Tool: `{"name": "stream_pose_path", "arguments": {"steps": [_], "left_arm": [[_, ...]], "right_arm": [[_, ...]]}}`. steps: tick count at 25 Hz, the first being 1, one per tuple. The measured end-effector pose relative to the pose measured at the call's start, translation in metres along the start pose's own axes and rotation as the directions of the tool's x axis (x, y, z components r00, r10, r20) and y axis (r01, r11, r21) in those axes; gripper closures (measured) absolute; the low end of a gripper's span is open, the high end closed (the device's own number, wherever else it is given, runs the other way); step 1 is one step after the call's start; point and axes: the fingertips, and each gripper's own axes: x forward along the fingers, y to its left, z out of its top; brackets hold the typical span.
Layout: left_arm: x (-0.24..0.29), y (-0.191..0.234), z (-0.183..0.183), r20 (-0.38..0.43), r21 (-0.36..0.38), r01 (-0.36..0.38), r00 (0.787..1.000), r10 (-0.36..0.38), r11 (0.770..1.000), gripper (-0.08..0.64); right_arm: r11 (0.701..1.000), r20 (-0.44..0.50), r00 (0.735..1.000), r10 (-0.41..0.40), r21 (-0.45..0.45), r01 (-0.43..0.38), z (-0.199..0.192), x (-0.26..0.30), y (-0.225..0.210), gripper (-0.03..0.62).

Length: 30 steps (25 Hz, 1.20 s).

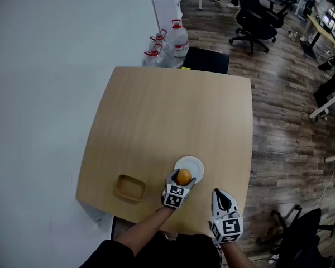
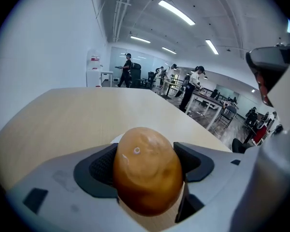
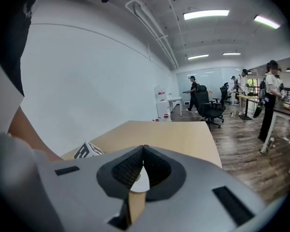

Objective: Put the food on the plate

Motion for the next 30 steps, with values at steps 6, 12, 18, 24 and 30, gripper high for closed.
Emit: {"name": "stream_pose_path", "arguments": {"steps": [6, 12, 18, 24, 30], "left_arm": [[0.03, -0.001, -0.005, -0.065, 0.109, 0.024, 0.998, -0.017, 0.994, 0.23], [0.047, -0.005, -0.019, -0.126, 0.215, 0.061, 0.991, -0.034, 0.975, 0.23], [0.056, -0.008, -0.022, -0.148, 0.254, 0.075, 0.988, -0.038, 0.964, 0.23], [0.052, -0.009, -0.018, -0.127, 0.254, 0.086, 0.99, -0.055, 0.963, 0.225], [0.034, -0.006, -0.005, -0.076, 0.216, 0.093, 0.994, -0.078, 0.972, 0.218]], "right_arm": [[0.999, -0.005, 0.999, -0.044, 0.019, 0.044, -0.013, -0.007, -0.021, 0.532], [0.998, -0.002, 0.998, -0.055, 0.008, 0.055, -0.015, -0.01, -0.028, 0.532], [0.996, 0.032, 0.996, -0.085, -0.013, 0.085, -0.009, -0.019, -0.042, 0.532], [0.997, 0.027, 0.997, -0.077, 0.009, 0.076, -0.014, -0.017, -0.04, 0.532], [0.999, 0.029, 0.998, -0.051, 0.008, 0.051, -0.013, -0.015, -0.021, 0.532]]}}
